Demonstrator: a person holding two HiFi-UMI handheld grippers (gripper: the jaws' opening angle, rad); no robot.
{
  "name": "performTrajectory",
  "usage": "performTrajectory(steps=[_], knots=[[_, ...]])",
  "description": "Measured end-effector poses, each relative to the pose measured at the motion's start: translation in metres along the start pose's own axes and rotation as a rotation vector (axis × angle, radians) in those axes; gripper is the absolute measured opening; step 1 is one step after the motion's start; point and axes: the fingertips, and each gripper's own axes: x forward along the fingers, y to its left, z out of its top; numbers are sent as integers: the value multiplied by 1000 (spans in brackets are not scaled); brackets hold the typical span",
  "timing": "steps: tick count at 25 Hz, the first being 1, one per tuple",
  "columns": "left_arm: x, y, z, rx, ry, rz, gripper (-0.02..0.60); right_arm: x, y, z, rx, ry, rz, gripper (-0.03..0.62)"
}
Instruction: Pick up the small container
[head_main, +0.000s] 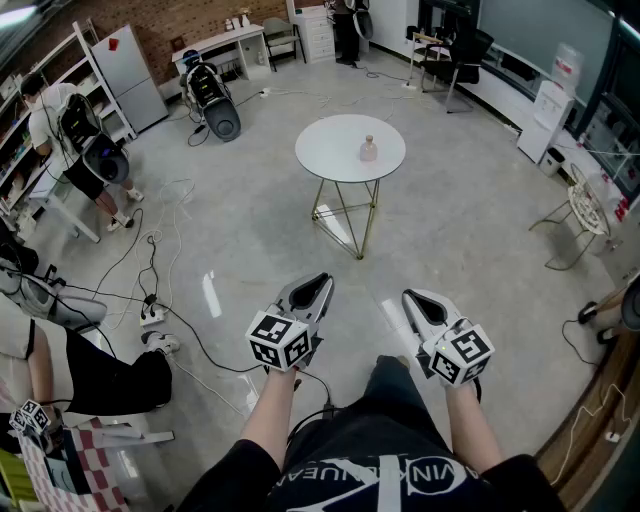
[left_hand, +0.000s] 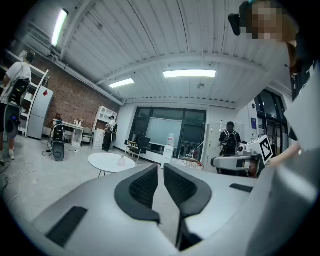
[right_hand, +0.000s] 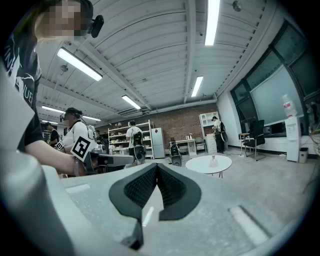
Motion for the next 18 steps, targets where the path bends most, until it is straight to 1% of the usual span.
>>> performTrajectory(steps=[3,8,13,18], knots=[[5,4,4,10,-3,6,38,0,-9,4,-17,-5,-30,6],[21,17,2,1,-4,16,38,3,-35,3,-44,0,-81,6],[49,44,1,-14,0,30,38,21,-80,0,-44,11,-145,6],[86,74,5,-38,16,48,38,53,-126,1,-15,12,-158,6]])
